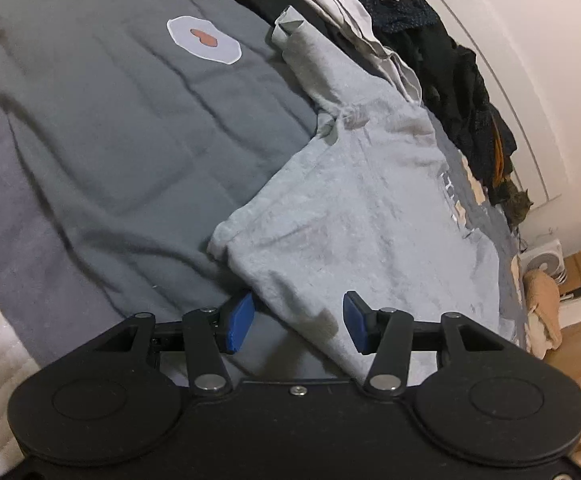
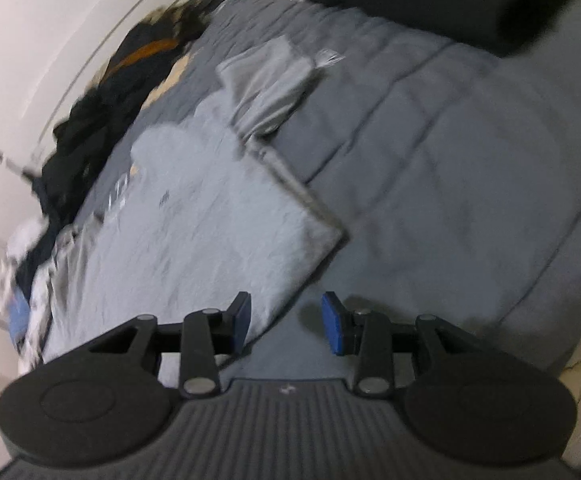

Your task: Fold clothes

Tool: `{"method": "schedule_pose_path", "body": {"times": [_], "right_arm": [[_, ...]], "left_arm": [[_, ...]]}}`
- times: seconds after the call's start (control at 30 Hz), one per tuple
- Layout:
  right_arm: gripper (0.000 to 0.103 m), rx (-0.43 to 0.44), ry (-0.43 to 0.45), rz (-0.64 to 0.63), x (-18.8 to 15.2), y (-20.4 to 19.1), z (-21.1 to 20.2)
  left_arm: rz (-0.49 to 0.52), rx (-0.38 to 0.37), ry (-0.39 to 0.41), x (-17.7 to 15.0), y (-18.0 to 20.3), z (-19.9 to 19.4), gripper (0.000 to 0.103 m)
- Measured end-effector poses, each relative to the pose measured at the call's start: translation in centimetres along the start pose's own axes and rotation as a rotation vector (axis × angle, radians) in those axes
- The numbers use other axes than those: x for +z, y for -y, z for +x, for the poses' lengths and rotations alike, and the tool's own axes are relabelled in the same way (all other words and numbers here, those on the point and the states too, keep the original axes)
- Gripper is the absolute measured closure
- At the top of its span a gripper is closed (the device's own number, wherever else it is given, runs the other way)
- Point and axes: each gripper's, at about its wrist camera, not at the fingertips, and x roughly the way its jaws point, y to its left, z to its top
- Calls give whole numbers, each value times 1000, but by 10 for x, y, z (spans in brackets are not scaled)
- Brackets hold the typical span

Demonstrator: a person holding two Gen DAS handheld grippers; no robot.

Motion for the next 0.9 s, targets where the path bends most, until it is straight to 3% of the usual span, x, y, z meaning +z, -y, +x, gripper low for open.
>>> {"method": "schedule_pose_path", "body": {"times": [0.1,0.4,0.67,0.9], "right_arm": [[65,63,-1,77,5,6,6],[65,38,21,149,15,9,36],[65,13,-6,210,4,16,19],[64,22,10,264,12,19,34]], "left_arm": [[-10,2,1,0,2,6,54],[-1,2,-2,-1,4,12,54],[6,14,-11,-3,4,8,54],[25,37,-3,-5,7,9,54]]}}
